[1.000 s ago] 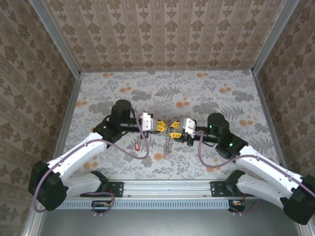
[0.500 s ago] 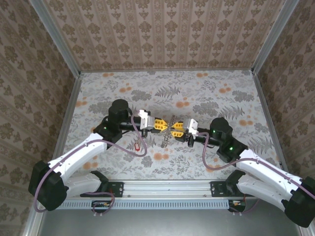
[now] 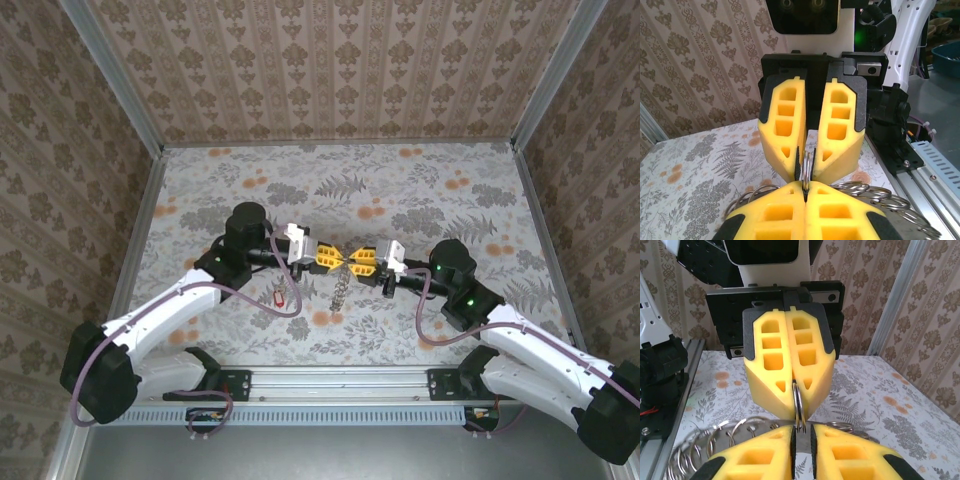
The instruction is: Put the keys on the keyring
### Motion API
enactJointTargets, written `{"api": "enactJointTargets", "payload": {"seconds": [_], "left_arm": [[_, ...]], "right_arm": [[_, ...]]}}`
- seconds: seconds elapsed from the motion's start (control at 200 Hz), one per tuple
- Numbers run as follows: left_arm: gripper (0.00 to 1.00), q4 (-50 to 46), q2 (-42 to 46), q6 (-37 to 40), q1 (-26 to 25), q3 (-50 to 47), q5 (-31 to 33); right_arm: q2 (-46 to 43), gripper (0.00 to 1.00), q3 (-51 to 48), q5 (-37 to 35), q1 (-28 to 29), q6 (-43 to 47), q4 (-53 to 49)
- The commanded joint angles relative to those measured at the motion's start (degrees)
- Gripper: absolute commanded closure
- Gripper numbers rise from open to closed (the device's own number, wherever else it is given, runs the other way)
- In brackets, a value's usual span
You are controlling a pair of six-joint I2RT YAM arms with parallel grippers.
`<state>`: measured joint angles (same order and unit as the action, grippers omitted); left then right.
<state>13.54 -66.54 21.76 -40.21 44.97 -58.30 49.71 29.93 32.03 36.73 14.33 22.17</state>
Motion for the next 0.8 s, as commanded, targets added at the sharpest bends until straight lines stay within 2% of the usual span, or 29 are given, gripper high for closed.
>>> {"api": "enactJointTargets", "payload": {"seconds": [0.0, 0.255, 0.4, 0.5, 0.54, 0.57, 0.6, 0.655, 0.795], "left_arm": [[1.00, 3.1, -0.1, -1.4, -0.7, 1.5, -0.9], [1.00, 3.6, -0.8, -1.7, -1.2, 1.6, -0.5], [1.00, 3.6, -0.9, -1.7, -1.3, 1.6, -0.1], [1.00, 2.6, -0.6, -1.7, -1.3, 1.8, 0.8], [0.93, 1.7, -0.5, -1.5, -1.2, 2.0, 1.4], [0.89, 0.8, -0.2, -1.4, -1.2, 2.2, 1.9], [0.79, -0.3, 0.0, -1.1, -1.1, 2.4, 2.3], [0.71, -2.9, 0.9, -0.1, -0.8, 2.8, 2.5], [0.63, -5.3, 4.0, 0.3, 0.5, 2.2, 1.9]], "right_arm": [[0.1, 0.80, 1.8, 1.9, -0.2, -0.3, 1.4], [0.6, 0.83, 2.1, 1.8, -0.2, 0.4, 0.9], [0.7, 0.89, 2.3, 1.9, -0.2, 0.7, 0.6], [0.5, 0.96, 2.7, 1.9, -0.2, 1.3, -0.7], [0.4, 1.00, 2.8, 2.1, -0.2, 1.6, -1.1], [0.3, 1.00, 3.0, 2.1, -0.2, 1.6, -1.3], [0.3, 1.00, 3.0, 2.2, -0.2, 1.6, -1.4], [0.0, 1.00, 3.2, 2.2, -0.2, 1.4, -1.1], [-0.4, 1.00, 2.8, 2.2, -0.3, -1.2, 2.9]]}}
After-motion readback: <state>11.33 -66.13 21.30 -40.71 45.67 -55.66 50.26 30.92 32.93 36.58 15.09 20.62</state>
